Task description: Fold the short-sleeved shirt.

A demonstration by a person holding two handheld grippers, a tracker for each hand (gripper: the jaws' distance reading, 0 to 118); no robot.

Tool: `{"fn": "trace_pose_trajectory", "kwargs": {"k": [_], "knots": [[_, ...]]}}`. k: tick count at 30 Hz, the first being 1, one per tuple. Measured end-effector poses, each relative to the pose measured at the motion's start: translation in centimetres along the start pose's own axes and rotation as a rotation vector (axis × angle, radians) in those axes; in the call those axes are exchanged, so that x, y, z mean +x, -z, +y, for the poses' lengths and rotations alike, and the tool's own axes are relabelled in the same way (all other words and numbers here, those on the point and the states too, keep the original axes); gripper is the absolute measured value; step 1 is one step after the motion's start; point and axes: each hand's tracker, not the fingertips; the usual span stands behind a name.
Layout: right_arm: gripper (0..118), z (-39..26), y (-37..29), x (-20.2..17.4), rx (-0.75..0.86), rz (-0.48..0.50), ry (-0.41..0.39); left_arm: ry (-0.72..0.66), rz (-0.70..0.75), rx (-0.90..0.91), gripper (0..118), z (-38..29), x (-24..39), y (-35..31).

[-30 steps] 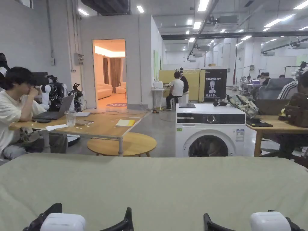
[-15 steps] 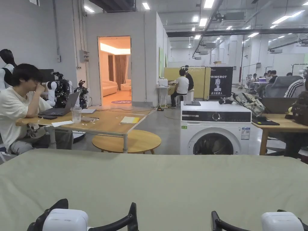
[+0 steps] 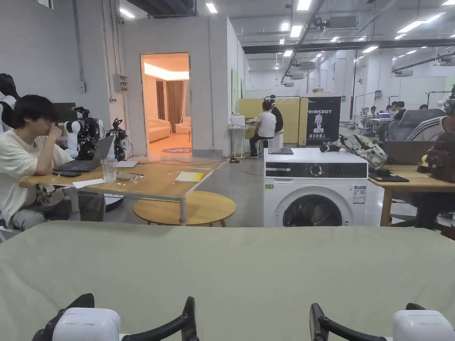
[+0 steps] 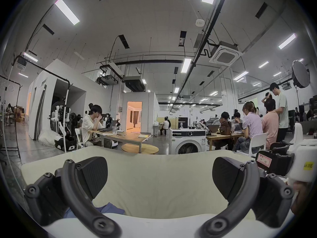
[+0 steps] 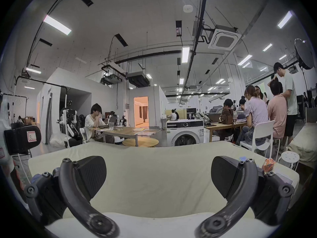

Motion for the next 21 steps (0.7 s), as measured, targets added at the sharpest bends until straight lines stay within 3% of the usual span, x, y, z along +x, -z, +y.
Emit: {"fn": "trace_pose_trajectory", "kwargs": {"k": [9,21], "knots": [[118,-0.3,-0.1,-1.1,-0.016,-0.029,-0.131,0.037,-0.003,0.000,118,0.2,0.6,-0.2],[118,-0.3,0.0,-0.8,-0.021,-0.021,-0.109,0.042,0.016,-0.003,118,0.0,0.1,-0.1]]}}
